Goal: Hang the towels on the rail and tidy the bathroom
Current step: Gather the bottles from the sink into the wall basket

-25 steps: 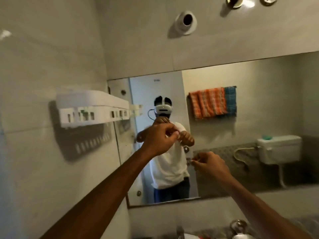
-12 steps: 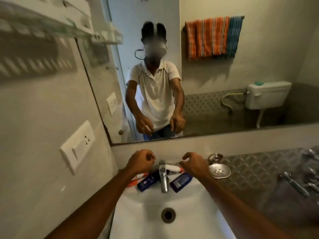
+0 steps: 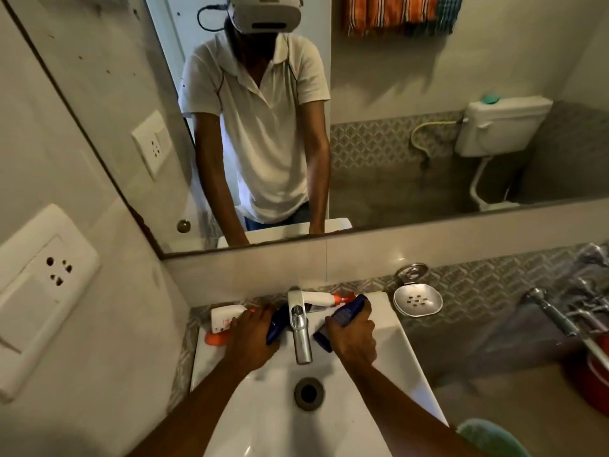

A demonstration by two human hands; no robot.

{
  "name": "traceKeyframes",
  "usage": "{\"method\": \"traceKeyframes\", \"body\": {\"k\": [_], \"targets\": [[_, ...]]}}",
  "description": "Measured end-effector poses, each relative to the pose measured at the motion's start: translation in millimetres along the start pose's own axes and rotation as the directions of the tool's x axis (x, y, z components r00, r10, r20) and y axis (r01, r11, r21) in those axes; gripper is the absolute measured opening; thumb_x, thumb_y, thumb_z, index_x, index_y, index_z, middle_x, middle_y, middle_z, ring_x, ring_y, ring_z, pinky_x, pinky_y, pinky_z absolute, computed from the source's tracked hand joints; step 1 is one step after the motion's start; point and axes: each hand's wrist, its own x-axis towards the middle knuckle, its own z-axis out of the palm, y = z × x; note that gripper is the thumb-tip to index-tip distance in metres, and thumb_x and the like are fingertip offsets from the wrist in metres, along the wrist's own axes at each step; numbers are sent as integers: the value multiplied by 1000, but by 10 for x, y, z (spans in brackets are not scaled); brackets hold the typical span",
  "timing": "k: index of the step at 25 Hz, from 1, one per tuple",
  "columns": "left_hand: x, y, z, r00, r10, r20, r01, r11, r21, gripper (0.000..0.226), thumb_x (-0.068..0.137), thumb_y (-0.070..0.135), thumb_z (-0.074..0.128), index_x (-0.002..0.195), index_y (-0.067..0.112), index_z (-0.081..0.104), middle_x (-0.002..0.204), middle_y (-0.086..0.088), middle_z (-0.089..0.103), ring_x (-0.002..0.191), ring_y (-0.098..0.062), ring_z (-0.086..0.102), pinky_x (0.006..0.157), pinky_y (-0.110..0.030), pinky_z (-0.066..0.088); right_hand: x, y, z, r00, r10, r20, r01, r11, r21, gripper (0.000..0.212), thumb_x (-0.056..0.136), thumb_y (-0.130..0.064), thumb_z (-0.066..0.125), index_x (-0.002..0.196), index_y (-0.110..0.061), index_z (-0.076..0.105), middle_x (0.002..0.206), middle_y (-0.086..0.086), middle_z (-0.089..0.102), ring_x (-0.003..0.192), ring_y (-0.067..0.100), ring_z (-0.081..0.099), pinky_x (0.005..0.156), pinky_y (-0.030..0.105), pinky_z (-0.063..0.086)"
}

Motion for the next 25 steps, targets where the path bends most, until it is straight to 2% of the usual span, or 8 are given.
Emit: {"method": "traceKeyframes", "body": {"k": [2,4,7,10,14,18,21,25], "targets": [[14,-43,48,999,-14,-43,13,1000,-25,65,75,42,64,135,23,46,131,0,55,118,-25,50,95,-39,40,84,-71,60,997,57,-44,-55,997,52,82,84,-37,67,149,-23,20,129,13,54,113,38,58,92,47,50],[0,-109,34,992,-23,-122,16,998,-57,51,72,31,67,120,19,55,115,-2,60,107,-28,56,86,-39,42,174,-109,64,982,189,-13,-174,927,332,61,84,-32,69,134,-17,38,118,13,59,101,35,60,85,49,56],[-17,-233,-63,967,16,-253,-4,999,49,44,57,18,77,99,17,62,94,-3,63,86,-29,62,69,-40,45,237,-137,92,932,313,180,-341,601,723,39,75,-13,72,112,-11,59,99,12,66,83,25,61,74,42,58],[-14,-315,-206,945,21,-327,36,986,166,48,46,14,84,90,16,63,87,-5,63,77,-29,61,65,-38,46,221,-235,207,906,303,296,-410,456,790,34,72,-13,78,103,-14,62,86,5,67,77,20,61,64,32,52],[-26,-422,-238,955,6,-297,70,967,244,56,41,14,89,92,11,67,94,-11,66,82,-34,64,65,-43,52,222,-423,342,896,336,290,-412,387,825,41,71,-16,83,107,-15,63,87,3,65,74,21,61,64,35,53],[-31,-456,-148,973,-6,-230,61,971,232,63,42,9,91,101,8,69,105,-13,68,91,-39,64,67,-50,55,283,-471,324,853,391,345,-470,287,835,48,65,-7,85,106,-12,62,96,8,67,77,27,63,73,47,58],[-8,-467,-150,971,13,-237,39,976,212,55,47,7,89,97,9,68,100,-11,68,88,-38,64,63,-49,55,284,-466,316,837,438,329,-464,248,851,53,65,-6,84,113,-12,61,100,8,67,78,25,62,69,43,57],[-37,-497,-173,962,46,-270,-3,988,155,54,50,14,90,98,10,66,100,-10,68,89,-37,64,64,-47,55,289,-462,266,842,466,271,-390,181,903,59,67,-13,85,121,-12,59,111,8,67,93,25,64,77,42,57]]}}
